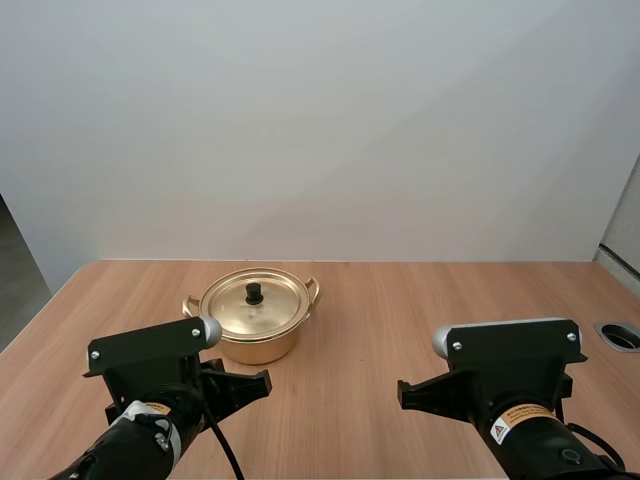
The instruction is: Open the pot, put the car inside, and close it
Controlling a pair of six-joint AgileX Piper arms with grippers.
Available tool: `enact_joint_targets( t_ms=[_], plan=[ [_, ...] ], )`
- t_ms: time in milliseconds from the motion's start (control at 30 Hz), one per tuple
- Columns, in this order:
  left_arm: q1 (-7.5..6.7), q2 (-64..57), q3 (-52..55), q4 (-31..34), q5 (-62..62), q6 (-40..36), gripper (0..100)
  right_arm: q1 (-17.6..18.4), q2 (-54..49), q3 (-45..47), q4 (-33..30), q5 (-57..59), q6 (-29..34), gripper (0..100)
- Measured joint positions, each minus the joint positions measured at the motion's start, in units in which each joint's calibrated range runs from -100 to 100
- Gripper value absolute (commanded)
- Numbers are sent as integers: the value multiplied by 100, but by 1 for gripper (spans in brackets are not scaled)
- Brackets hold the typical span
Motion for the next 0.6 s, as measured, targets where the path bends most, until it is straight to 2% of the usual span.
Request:
enact_joint_targets(
  t_ms=[300, 433, 600],
  plan=[
    [-9, -1332, 0, 464, 12, 143, 1, 0, 0, 0, -2, 0, 26, 0],
    [-2, -1442, 0, 670, -256, 182, 0, 0, 0, 0, -2, 0, 26, 0],
    [-2, -1442, 0, 819, -524, 627, 0, 0, 0, 0, -2, 0, 26, 0]
  ],
)
